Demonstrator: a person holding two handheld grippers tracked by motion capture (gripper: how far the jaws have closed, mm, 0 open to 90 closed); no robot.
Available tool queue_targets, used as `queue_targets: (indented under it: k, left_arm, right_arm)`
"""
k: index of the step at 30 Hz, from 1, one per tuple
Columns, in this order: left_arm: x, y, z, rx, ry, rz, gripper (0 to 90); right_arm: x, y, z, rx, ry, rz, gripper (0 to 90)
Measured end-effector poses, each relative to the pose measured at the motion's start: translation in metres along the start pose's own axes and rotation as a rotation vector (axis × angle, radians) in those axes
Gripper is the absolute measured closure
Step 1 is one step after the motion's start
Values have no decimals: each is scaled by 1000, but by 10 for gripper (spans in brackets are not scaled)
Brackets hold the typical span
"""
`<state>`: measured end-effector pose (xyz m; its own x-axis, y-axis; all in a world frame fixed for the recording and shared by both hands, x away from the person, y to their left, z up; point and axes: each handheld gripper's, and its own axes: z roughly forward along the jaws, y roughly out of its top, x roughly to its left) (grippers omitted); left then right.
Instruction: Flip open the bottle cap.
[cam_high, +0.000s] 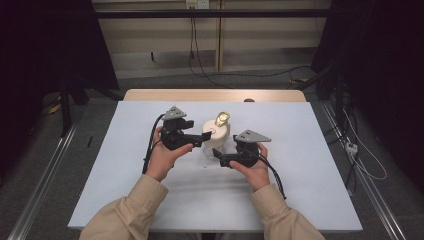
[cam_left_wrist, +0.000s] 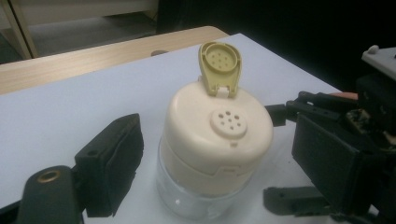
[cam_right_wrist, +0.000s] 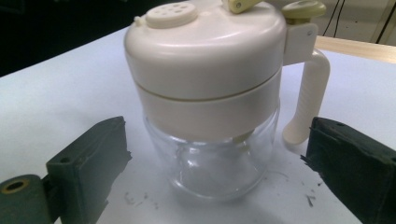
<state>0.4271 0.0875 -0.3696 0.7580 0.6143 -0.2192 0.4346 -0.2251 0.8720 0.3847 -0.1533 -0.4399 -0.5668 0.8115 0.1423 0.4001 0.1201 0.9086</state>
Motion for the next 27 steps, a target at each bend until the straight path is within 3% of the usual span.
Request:
queue_targets:
  k: [9, 17, 27]
  left_arm:
    - [4, -19, -21, -2, 1, 20, 129]
    - [13, -39, -39, 7, 14, 15, 117]
    - [26, -65, -57, 30, 31, 11, 97]
  right_arm:
    - [0, -5, -21, 3, 16, -22, 75]
    - [1, -11, -39, -1, 26, -43, 75]
    - [-9, -18, -58, -9, 16, -34, 72]
